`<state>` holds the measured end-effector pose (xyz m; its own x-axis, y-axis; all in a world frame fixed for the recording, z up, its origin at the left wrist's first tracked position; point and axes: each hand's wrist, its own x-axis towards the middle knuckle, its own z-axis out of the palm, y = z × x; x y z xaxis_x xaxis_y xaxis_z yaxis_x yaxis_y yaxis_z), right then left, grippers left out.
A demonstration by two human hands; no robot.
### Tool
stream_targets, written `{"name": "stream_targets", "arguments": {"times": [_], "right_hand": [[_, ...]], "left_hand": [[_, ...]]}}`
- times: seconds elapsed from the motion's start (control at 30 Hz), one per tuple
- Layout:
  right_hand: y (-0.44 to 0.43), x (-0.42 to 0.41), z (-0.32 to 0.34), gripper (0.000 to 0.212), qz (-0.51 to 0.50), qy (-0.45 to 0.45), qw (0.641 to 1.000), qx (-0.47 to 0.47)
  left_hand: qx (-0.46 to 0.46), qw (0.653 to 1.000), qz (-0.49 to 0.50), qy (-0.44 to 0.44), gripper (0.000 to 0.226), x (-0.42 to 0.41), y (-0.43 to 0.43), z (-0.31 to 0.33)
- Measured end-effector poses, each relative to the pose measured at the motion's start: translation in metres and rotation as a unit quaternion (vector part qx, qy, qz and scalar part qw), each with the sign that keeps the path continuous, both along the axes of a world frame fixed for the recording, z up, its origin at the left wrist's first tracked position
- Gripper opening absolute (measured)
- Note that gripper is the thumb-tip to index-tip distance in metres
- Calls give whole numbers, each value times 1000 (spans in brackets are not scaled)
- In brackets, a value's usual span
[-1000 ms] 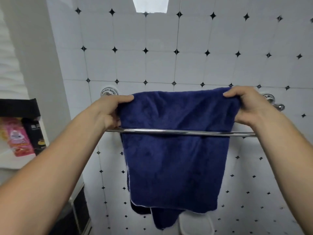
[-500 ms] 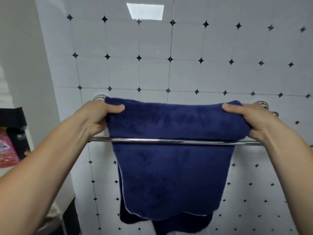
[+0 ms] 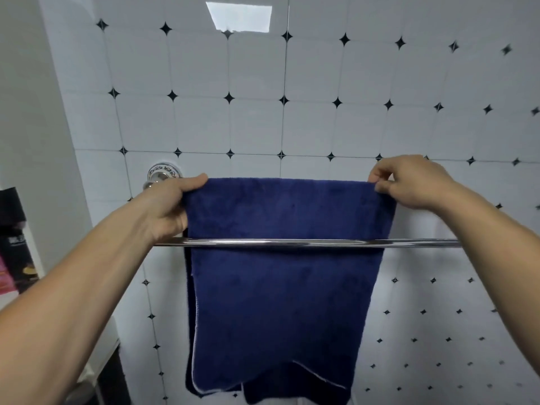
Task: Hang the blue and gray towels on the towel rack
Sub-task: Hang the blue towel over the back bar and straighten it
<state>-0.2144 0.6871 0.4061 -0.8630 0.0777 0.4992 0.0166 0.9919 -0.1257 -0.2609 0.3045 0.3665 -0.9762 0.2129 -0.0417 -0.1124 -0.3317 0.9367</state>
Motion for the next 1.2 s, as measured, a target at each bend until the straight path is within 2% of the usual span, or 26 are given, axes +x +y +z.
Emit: {"name": "stream_targets", "arguments": {"times": [0.2, 0.33, 0.4, 0.47, 0.5, 0.57, 0.6, 0.67, 0.73, 0.8, 0.87, 0.9, 1.0, 1.07, 1.1, 1.2], "right_hand": [[23, 9, 6, 22, 77, 49, 984, -150], [31, 14, -5, 25, 104, 35, 968, -228], [19, 14, -14, 20, 111, 29, 966, -232], [12, 16, -24, 10, 88, 63, 956, -271], [11, 17, -29, 19, 62, 80, 950, -296], [8, 20, -39, 35, 19, 30, 954, -296], [3, 20, -44, 33, 17, -12, 949, -315], [-9, 14, -54, 22, 51, -48, 907, -414], [-15, 11, -56, 25, 72, -31, 860, -503], [-4, 14, -51, 34, 110, -16, 826, -553], [13, 20, -47, 45, 159, -11, 812, -562], [18, 22, -47, 48, 166, -14, 819, -549], [20, 22, -55, 40, 132, -59, 880, -452], [18, 18, -55, 31, 108, -98, 899, -414], [17, 17, -51, 29, 106, -104, 899, -413], [15, 12, -45, 26, 139, -112, 856, -485]], "left_hand": [[-15, 998, 28, 53, 14, -4, -26, 2], [-20, 996, 38, 73, 15, -7, -34, -6], [-27, 996, 36, 76, 19, -7, -31, -8], [-45, 995, 42, 82, 27, -7, -24, -11], [-53, 993, 52, 88, 26, -7, -21, -12], [-64, 991, 72, 94, 17, -9, -19, -15], [-71, 990, 78, 94, 16, -9, -19, -16], [-82, 988, 87, 92, 15, -8, -17, -17], [-81, 985, 117, 94, 10, -5, -15, -16], [-71, 983, 139, 92, 7, -3, -19, -13], [-70, 981, 149, 99, 15, 0, -24, -9], [-75, 979, 156, 110, 20, 0, -27, -7], [-147, 960, 184, 154, 27, 1, -27, -9], [-240, 938, 188, 164, 28, 2, -25, -14], [-279, 927, 189, 163, 31, 3, -24, -16], [-332, 906, 204, 167, 41, 1, -25, -15]]}}
